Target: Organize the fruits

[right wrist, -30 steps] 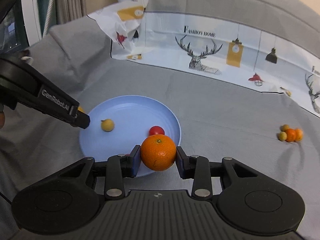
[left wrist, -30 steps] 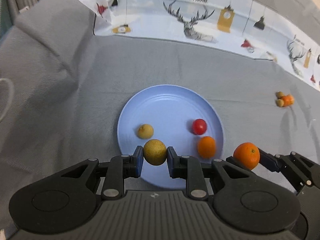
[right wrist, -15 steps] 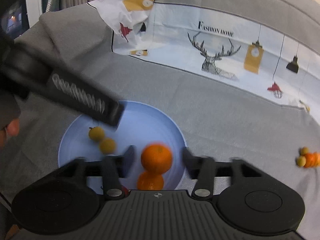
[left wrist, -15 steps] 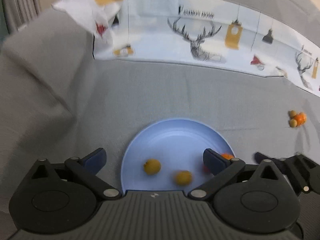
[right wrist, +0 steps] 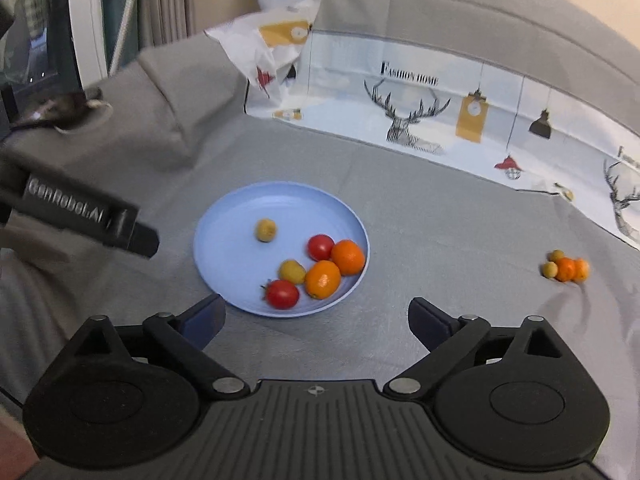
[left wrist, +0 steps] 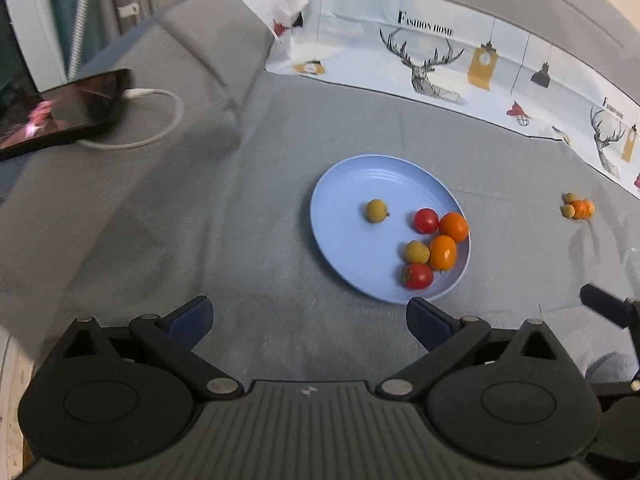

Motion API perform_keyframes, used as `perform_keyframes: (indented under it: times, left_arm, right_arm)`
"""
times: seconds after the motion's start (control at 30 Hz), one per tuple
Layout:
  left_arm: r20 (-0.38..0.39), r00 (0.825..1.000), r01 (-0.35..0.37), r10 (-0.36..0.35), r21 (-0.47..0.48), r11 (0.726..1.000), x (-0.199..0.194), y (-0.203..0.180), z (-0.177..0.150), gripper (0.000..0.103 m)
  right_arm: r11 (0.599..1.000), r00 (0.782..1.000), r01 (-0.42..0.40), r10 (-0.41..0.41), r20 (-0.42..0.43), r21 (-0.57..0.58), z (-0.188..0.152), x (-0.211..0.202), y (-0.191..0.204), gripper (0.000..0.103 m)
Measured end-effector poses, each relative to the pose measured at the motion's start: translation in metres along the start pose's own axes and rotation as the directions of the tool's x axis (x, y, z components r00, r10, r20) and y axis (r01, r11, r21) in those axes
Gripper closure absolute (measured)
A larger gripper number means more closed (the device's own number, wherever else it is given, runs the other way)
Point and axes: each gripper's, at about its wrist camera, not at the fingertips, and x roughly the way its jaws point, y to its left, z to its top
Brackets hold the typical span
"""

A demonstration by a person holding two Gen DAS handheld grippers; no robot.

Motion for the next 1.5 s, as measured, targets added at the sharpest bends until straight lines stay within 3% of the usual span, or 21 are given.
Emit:
perform_keyframes:
  times: [0.3, 0.6, 0.93, 1.5]
  left_arm:
    - [0.071, 0.997, 0.027, -0.030, 0.044, 0.999, -0.045, -0.009, -0.037, 0.000]
    - [0.126, 0.991, 0.047, -0.051, 0.029, 0.998, -0.070, -0.010, -0.047, 0.000]
    - [0.168, 0.985, 0.042, -0.046, 0.030, 0.999, -0.088, -0.010, -0.056, 0.000]
    - [0.169, 0.984, 0.051, -0.055, 0.025, 0.998, -0.091, -0.006, -0.059, 0.000]
  right_arm:
    - [0.999, 0.995, 0.025, -0.021, 0.096, -0.039, -0.016, -0.058, 0.025, 0.001]
    - [0.995, 0.981, 0.075, -0.064, 0.181, -0.058, -0.025, -0.095, 0.031, 0.001]
    - [0.995, 0.972, 0.078, -0.061, 0.228, -0.066, -0.032, -0.113, 0.036, 0.001]
    - [0.993, 0.970, 0.082, -0.061, 0.236, -0.082, -0.034, -0.117, 0.039, 0.001]
